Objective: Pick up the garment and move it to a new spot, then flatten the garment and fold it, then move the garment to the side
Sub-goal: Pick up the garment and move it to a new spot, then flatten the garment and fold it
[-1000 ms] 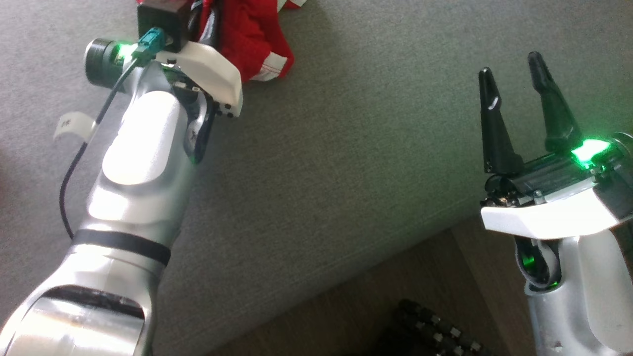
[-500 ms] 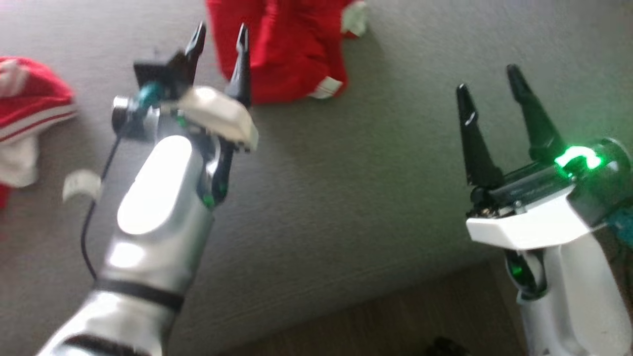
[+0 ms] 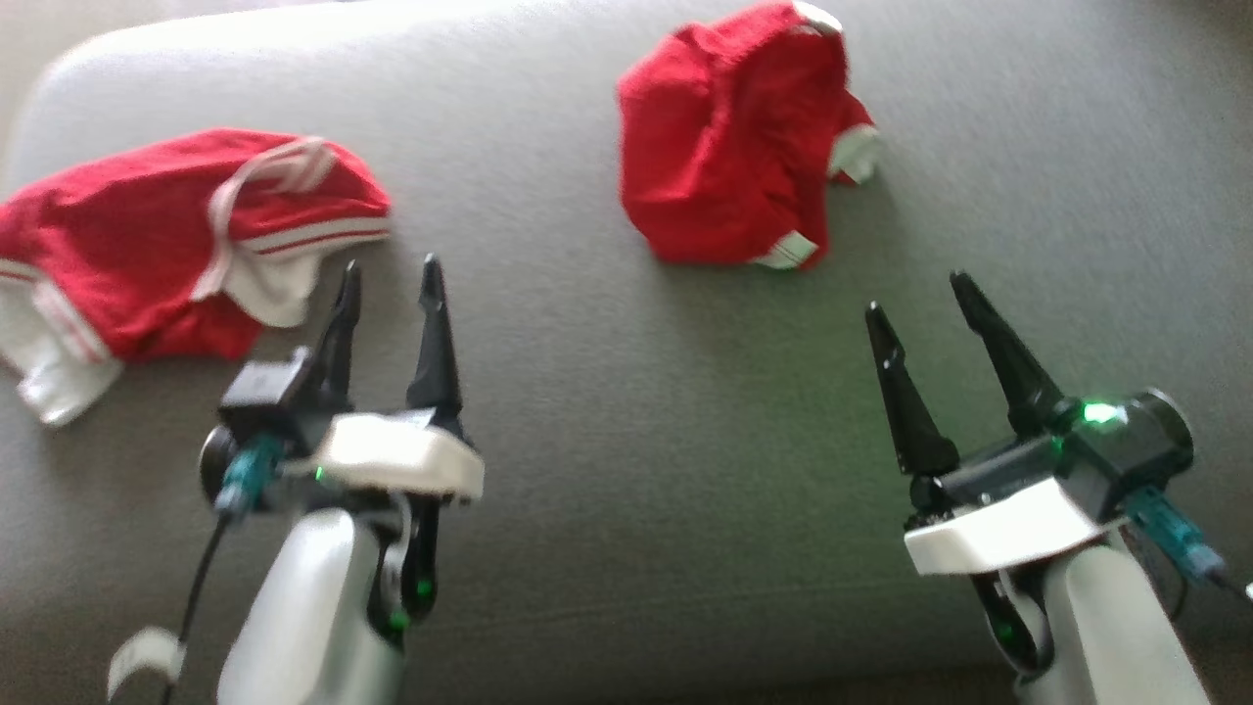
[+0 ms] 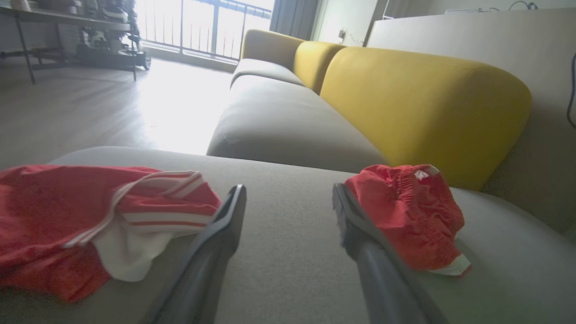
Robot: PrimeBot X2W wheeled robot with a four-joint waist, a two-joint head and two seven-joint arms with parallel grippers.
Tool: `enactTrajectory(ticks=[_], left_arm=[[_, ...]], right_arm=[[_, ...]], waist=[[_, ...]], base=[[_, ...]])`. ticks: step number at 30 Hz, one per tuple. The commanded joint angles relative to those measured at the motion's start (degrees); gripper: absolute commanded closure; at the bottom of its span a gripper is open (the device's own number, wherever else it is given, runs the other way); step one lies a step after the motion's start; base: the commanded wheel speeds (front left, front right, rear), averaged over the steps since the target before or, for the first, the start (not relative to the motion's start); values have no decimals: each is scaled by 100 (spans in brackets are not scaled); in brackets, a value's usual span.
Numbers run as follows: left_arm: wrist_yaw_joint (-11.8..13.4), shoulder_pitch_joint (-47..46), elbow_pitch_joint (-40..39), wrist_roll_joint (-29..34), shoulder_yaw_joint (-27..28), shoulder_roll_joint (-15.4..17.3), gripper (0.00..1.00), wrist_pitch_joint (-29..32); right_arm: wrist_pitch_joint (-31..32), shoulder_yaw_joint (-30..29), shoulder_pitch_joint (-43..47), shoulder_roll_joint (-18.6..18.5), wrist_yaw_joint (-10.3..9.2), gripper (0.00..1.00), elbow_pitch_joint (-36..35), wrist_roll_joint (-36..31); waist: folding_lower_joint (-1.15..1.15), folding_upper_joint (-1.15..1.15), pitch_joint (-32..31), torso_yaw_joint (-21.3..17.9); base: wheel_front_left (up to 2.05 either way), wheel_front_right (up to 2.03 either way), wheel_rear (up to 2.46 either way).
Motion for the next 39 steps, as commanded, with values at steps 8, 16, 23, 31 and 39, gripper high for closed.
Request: enactTrajectory(ticks=[8,16,23,31,39], left_arm=[[82,953,-1031,520,408,82,0,-68],[219,1574,-1383,933,498,82,0,-69],[157,1916,-1456,1134,547,82,0,-69],[147,1982,-1487,1227,601,82,0,-69],[126,1978,-1489,1278,583,82,0,-69]], right_arm=[[-37,-18,158,-37,-1,0,-66,-144],[-37,-300,621,-37,-1,0,-24,-114],[-37,-337,936,-37,-1,0,3,-92],[-37,-268,980,-37,-1,0,19,-36],[-37,-319,956,-37,-1,0,7,19]], waist=[[1,0,-464,457],[1,0,-791,513],[1,0,-967,447],[1,0,-980,352],[1,0,-967,305]], base=[[0,0,0],[0,0,0],[0,0,0],[0,0,0],[0,0,0]])
